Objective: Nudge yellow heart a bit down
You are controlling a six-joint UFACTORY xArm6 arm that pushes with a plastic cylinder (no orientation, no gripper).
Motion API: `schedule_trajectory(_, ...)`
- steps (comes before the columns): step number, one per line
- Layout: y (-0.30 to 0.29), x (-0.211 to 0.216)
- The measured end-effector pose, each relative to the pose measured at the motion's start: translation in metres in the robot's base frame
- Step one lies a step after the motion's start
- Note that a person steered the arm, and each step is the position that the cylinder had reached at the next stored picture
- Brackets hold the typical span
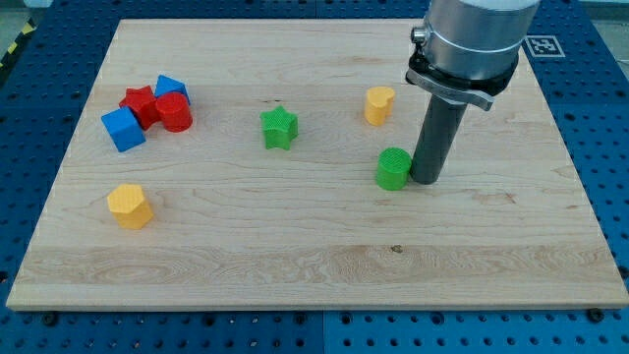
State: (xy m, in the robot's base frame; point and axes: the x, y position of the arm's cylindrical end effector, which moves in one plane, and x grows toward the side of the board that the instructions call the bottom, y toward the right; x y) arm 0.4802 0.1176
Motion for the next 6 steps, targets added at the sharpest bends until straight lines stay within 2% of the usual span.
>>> schedule_trajectory(2,-0.023,-0.003)
schedule_trajectory(4,-0.011,0.030)
schedule_trajectory(5,0.025,0.018)
schedule_trajectory(6,0.062,-0.029)
